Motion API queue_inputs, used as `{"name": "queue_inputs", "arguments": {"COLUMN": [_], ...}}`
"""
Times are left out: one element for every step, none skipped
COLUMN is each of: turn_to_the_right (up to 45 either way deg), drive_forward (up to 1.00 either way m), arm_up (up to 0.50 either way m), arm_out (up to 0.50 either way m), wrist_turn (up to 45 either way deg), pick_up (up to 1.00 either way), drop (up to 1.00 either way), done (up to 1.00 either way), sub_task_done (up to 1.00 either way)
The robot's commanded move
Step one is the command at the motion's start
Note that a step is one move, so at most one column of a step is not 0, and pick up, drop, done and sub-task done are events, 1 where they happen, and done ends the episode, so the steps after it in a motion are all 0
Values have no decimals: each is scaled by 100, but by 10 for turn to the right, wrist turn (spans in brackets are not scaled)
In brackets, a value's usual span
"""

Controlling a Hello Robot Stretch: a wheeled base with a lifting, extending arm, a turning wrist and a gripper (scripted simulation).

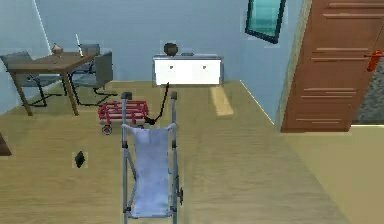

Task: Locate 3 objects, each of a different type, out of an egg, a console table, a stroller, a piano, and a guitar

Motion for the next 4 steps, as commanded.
{"name": "queue_inputs", "arguments": {"turn_to_the_right": [-270,0,120,0], "drive_forward": [0,5,0,0], "arm_up": [0,0,0,0], "arm_out": [0,0,0,0], "wrist_turn": [0,0,0,0], "pick_up": [0,0,0,0], "drop": [0,0,0,0], "done": [0,0,0,0], "sub_task_done": [0,0,0,100]}}
